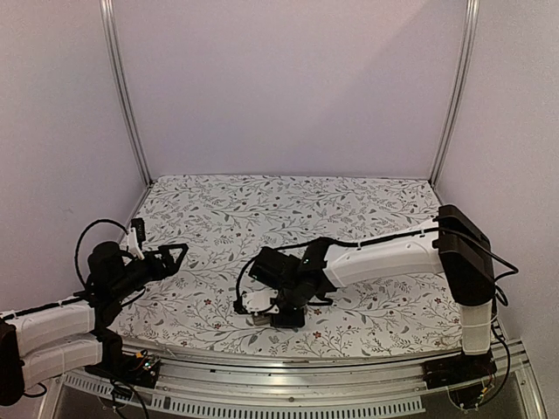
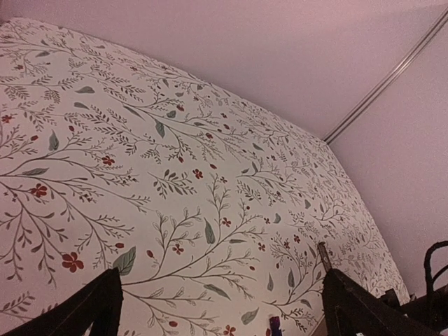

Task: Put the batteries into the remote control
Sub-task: Place the remote control without batteries at the center of the board.

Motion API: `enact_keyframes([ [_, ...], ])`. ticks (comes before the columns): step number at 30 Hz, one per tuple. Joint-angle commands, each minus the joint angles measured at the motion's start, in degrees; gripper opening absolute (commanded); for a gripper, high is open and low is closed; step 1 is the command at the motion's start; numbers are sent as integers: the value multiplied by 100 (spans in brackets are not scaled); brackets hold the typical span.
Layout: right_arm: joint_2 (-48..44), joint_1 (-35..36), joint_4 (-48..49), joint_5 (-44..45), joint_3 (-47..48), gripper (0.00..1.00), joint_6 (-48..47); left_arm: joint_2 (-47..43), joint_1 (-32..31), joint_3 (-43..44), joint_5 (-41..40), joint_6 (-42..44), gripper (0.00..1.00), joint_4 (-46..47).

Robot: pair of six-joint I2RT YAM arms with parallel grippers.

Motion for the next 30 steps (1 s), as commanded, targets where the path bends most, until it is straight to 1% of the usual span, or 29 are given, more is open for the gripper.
enact_keyframes([
  [1, -215, 54, -267, -86, 355, 44, 64, 14, 66, -77, 47, 30, 100, 103],
  [8, -479, 26, -59, -308, 584, 45, 65, -26, 63, -78, 58, 29, 100, 80],
  [11, -618, -166, 213, -431, 652, 45, 320, -35, 66, -78, 57, 29, 100, 76],
  [13, -614, -412, 401, -417, 902, 45, 786, -52, 67, -78, 59, 35, 100, 77],
  [16, -267, -775, 318, -441, 1652, 45, 2219, -70, 65, -78, 27, 29, 100, 68],
  [17, -168, -869, 268, -473, 1856, 45, 2913, -78, 71, -78, 18, 22, 100, 68],
  [18, -45, -939, 232, -534, 1992, 45, 3321, -79, 69, -78, 13, 26, 100, 59],
  [19, 48, -977, 227, -573, 1966, 45, 3721, -84, 68, -78, 14, 32, 100, 54],
  [21, 46, -975, 293, -635, 1622, 44, 4025, -96, 63, -77, 19, 55, 100, 38],
  [23, -138, -966, 437, -810, 1114, 42, 3994, -101, 66, -78, 21, 64, 100, 30],
  [25, -377, -949, 484, -1018, 761, 38, 3641, -97, 59, -78, 80, 86, 99, 46],
  [27, -633, -948, 449, -1236, 504, 31, 3097, -103, 19, -78, 201, 135, 98, 118],
  [28, -750, -948, 461, -1366, 356, 31, 2560, -105, -15, -70, 264, 170, 98, 161],
  [30, -952, -944, 492, -1739, 110, 32, 1868, -126, -85, -54, 429, 267, 96, 218],
])
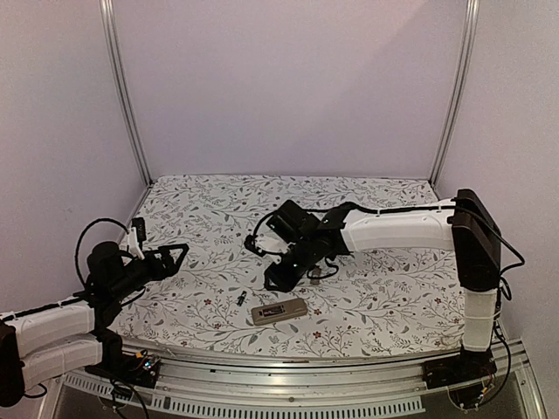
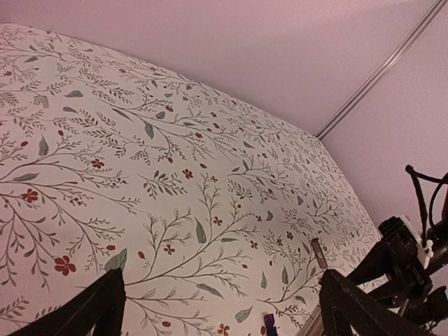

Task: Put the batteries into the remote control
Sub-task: Place the remote control without batteries at the center of the board, then pick up the remote control without batteries from the center of the board.

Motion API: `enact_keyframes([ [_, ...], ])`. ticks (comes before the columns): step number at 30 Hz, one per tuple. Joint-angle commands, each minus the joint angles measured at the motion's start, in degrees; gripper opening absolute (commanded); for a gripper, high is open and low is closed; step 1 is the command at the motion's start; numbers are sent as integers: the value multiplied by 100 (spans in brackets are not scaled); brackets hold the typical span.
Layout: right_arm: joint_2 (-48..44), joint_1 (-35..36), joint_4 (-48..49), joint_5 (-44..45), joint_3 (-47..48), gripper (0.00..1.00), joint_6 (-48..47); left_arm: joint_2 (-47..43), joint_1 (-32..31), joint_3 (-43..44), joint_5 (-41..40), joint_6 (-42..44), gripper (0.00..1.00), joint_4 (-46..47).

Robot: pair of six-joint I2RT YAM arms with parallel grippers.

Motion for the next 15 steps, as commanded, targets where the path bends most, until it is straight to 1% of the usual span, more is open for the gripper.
enact_keyframes([
  [1, -719, 71, -21, -962, -445, 36, -1621, -85, -126, -37, 423, 279, 96, 238],
  [3, -808, 82, -15, -1163, -677, 47, -2235, -90, -234, -15, 637, 425, 95, 337],
  [4, -822, 115, 0, -1126, -783, 56, -2670, -79, -281, -14, 679, 461, 95, 363],
  [5, -822, 153, 19, -961, -878, 68, -2899, -51, -295, -14, 670, 461, 95, 370],
  [6, -780, 204, 38, -787, -932, 84, -3170, -10, -294, -14, 591, 437, 95, 354],
  [7, -742, 210, 27, -740, -943, 97, -3452, 42, -294, -14, 506, 408, 96, 327],
  [8, -673, 211, 15, -742, -933, 99, -3594, 82, -292, -20, 453, 388, 96, 319],
  [12, -451, 214, -110, -754, -984, 99, -4214, 123, -318, -23, 541, 428, 96, 395],
  [15, -192, 237, -239, -481, -1007, 99, -4340, 103, -318, -27, 544, 436, 96, 401],
])
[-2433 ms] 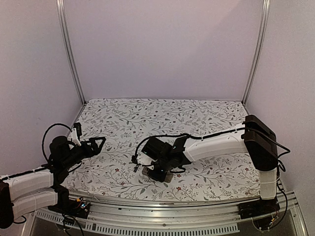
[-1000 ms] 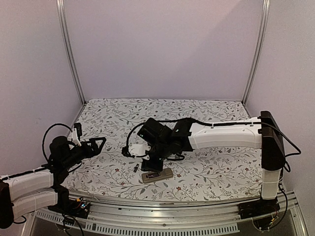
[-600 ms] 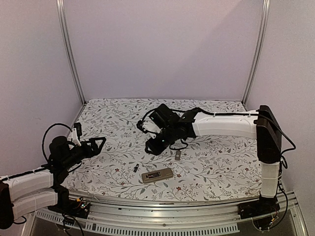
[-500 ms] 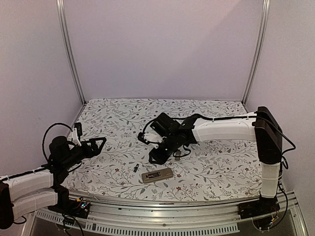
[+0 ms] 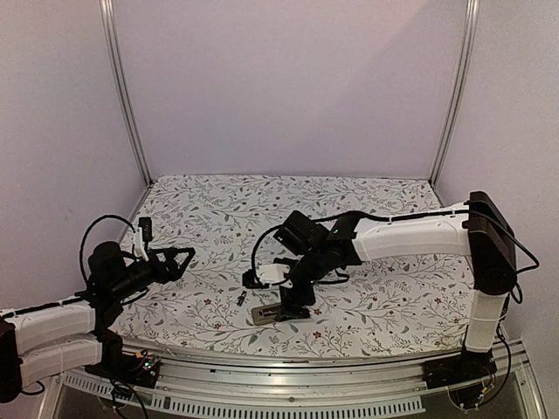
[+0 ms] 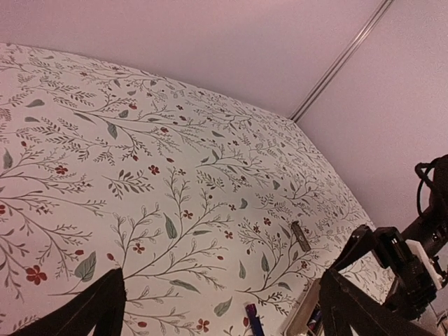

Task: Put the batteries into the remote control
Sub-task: Pick up the remote control without batteries from the center of the board.

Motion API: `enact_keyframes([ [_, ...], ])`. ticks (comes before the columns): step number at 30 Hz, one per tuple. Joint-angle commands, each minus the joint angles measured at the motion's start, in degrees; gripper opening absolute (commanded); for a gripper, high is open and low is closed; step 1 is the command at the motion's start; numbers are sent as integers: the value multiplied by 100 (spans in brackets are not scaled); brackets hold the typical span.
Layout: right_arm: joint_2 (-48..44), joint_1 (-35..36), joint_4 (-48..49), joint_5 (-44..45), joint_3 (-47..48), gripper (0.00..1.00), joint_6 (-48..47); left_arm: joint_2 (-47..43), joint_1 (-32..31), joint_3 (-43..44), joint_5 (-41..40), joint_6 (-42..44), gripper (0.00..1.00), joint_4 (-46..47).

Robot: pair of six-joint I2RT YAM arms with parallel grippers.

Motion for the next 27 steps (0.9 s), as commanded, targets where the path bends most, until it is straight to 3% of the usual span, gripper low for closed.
enact_keyframes([
  [1, 433, 52, -202, 328, -157, 99, -697, 13, -59, -26, 74, 122, 96, 125],
  [8, 596, 29, -24, 588, -339, 94, -816, 35, -72, -31, 93, 126, 96, 148],
  [18, 775, -139, -37, 550, -366, 67, -704, 33, -94, -23, 168, 164, 96, 201],
  [25, 795, -140, -36, 571, -310, 57, -763, 33, -102, -14, 201, 196, 95, 214],
  [27, 774, -141, -33, 603, -282, 49, -784, 33, -100, -14, 216, 195, 95, 227],
])
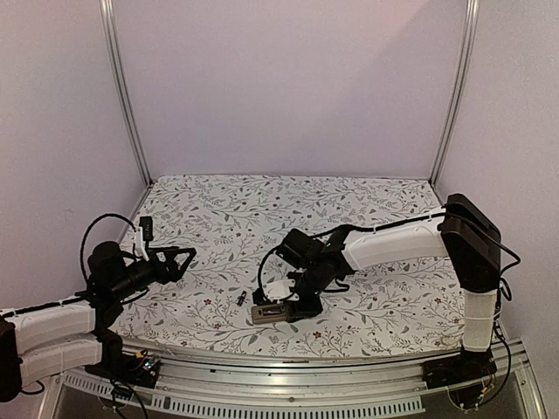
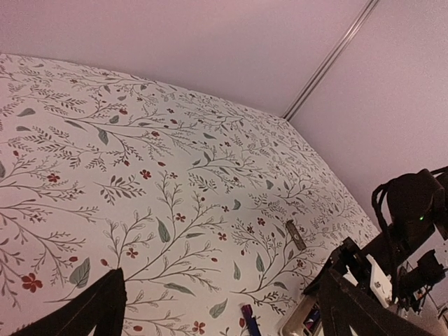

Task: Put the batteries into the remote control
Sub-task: Pick up the remote control without batteries from the center of the board.

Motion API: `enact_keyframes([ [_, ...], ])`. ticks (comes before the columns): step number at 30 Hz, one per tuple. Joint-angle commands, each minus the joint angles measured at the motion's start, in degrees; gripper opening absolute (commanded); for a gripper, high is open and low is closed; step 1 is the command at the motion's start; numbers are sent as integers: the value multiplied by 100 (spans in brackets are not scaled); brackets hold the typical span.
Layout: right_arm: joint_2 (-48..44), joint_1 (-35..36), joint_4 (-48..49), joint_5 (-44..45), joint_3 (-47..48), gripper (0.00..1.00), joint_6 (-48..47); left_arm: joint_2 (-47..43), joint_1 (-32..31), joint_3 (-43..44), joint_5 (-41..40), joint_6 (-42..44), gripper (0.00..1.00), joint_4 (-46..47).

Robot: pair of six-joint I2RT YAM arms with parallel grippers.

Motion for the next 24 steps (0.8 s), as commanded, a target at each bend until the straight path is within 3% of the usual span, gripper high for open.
enact_keyframes([
  [1, 217, -17, -81, 176, 58, 43, -100, 13, -83, -14, 92, 85, 95, 104],
  [9, 206, -22, -75, 192, 252, 23, 35, -62, -77, 31, 225, 140, 95, 98],
  [13, 81, -18, -38, 339, 502, 16, 189, -323, -85, 312, 856, 678, 93, -153],
  [17, -174, -22, 161, 677, 762, 10, 414, -798, -105, 757, 1902, 2376, 91, -881],
  [20, -461, -1, 460, 907, 786, 10, 459, -1141, -164, 912, 2542, 4281, 92, -1663],
  [24, -709, 140, 751, 1462, 878, 10, 231, -1295, -562, 936, 2546, 5915, 96, -2468],
])
